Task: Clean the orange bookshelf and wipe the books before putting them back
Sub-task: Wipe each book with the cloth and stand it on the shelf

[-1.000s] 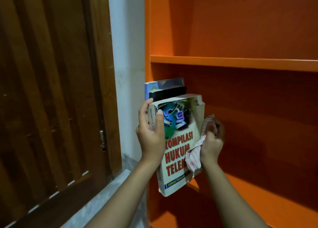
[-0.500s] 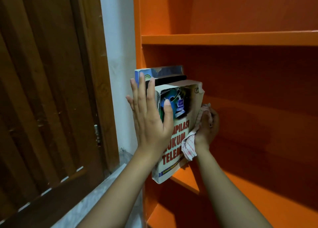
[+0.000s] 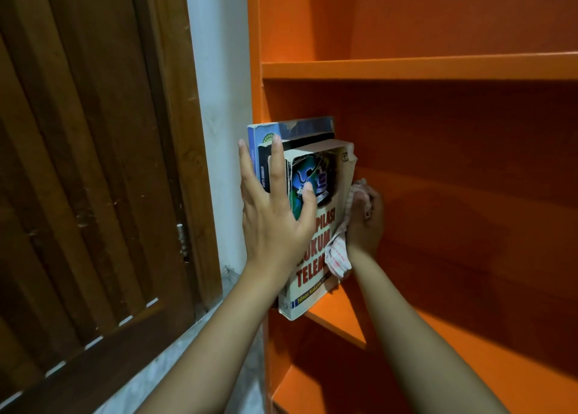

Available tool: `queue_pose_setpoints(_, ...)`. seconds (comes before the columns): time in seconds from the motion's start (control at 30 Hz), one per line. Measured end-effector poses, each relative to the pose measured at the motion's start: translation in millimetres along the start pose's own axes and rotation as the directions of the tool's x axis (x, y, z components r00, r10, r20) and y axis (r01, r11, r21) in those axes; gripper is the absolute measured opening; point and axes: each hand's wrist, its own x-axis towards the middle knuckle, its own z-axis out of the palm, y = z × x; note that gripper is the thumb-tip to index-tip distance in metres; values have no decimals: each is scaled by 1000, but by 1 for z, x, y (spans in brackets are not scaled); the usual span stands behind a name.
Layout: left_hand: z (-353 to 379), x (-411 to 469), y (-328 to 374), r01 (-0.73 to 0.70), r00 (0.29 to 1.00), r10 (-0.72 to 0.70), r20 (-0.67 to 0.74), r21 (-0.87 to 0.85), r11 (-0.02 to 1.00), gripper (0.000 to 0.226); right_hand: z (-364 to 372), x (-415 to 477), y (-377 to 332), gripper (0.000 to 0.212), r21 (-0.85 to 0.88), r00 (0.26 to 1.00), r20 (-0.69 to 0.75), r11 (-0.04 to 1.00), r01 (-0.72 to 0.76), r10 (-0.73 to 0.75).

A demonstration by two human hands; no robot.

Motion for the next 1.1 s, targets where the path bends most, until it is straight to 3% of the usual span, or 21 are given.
queue_pose_setpoints(0.1, -5, -2, -2, 15, 999, -15, 46, -18, 1000, 70, -9, 0, -3, 23, -83, 999, -23, 995, -49, 47)
queue_pose_setpoints(0.23, -12, -2, 1, 45, 993, -38, 108, -64, 997, 72, -27, -4, -6, 21, -170, 996, -83, 985, 14, -28)
queue_pose_setpoints(0.83, -32, -4, 9, 139, 973, -118, 200, -94, 986, 77, -60, -10, -46, 26, -304, 999, -39, 952, -16, 4)
queue_pose_setpoints(1.0, -48, -2, 14, 189, 956, -147, 254, -151, 970, 72, -62, -14, -83, 26, -311, 1000, -19, 950, -3, -3)
queue_pose_setpoints(1.1, -68, 2, 19, 167, 955, -127, 267, -132, 977, 58, -60, -20, -113, 25, -331, 1000, 3, 944, 12, -11)
